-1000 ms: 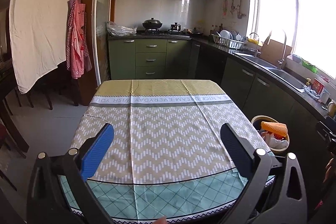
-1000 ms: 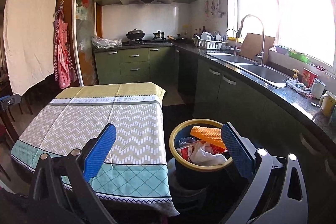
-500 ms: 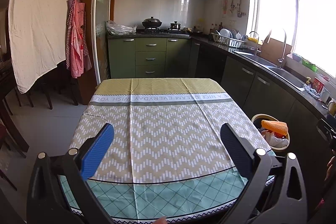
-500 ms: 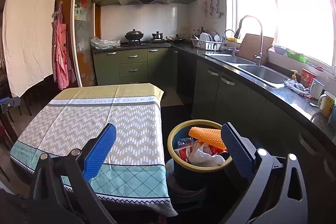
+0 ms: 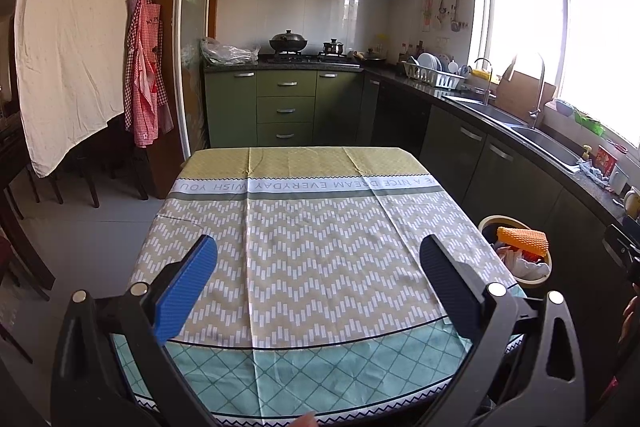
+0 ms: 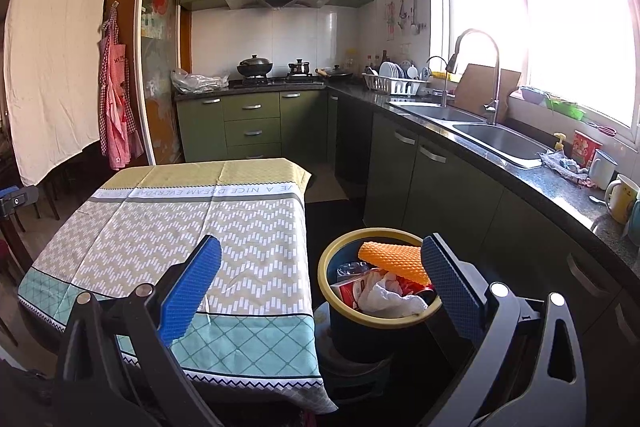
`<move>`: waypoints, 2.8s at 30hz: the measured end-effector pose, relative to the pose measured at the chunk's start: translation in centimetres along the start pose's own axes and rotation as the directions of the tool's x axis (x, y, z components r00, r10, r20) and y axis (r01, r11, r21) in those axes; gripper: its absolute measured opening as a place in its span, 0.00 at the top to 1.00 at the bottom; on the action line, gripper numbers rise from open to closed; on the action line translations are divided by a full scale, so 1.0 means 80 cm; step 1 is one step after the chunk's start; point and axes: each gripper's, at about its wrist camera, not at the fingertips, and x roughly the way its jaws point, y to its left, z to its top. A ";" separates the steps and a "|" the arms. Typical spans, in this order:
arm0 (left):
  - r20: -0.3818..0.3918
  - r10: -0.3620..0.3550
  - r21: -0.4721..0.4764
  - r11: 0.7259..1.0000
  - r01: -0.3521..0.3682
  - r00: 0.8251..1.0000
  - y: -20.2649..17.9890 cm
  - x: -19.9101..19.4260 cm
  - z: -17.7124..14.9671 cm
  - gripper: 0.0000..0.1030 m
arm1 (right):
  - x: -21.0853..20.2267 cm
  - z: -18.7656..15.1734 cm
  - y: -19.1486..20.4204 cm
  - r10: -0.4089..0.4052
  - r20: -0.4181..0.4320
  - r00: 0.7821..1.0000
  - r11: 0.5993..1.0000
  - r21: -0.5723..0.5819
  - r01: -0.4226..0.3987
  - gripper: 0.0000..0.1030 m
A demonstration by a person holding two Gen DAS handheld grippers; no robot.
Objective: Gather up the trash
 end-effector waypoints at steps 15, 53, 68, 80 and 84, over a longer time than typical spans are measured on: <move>-0.004 -0.001 0.004 1.000 0.001 1.000 -0.001 0.001 -0.002 0.06 | 0.001 0.000 0.000 -0.001 -0.001 1.000 1.000 -0.003 0.001 0.04; -0.014 -0.006 0.007 1.000 0.006 1.000 -0.002 0.002 -0.005 0.06 | 0.006 -0.002 -0.001 0.000 -0.007 1.000 1.000 -0.004 0.000 0.04; -0.017 -0.005 0.010 1.000 0.005 1.000 -0.003 0.002 -0.004 0.06 | 0.011 -0.005 -0.003 -0.003 -0.012 1.000 1.000 -0.005 0.003 0.04; -0.023 -0.010 0.016 1.000 0.010 1.000 -0.001 0.005 -0.005 0.06 | 0.015 -0.008 -0.003 -0.005 -0.018 1.000 1.000 -0.006 0.005 0.04; -0.031 -0.012 0.010 1.000 0.012 0.999 0.003 0.009 -0.005 0.06 | 0.016 -0.009 -0.002 -0.004 -0.020 1.000 1.000 -0.006 0.004 0.04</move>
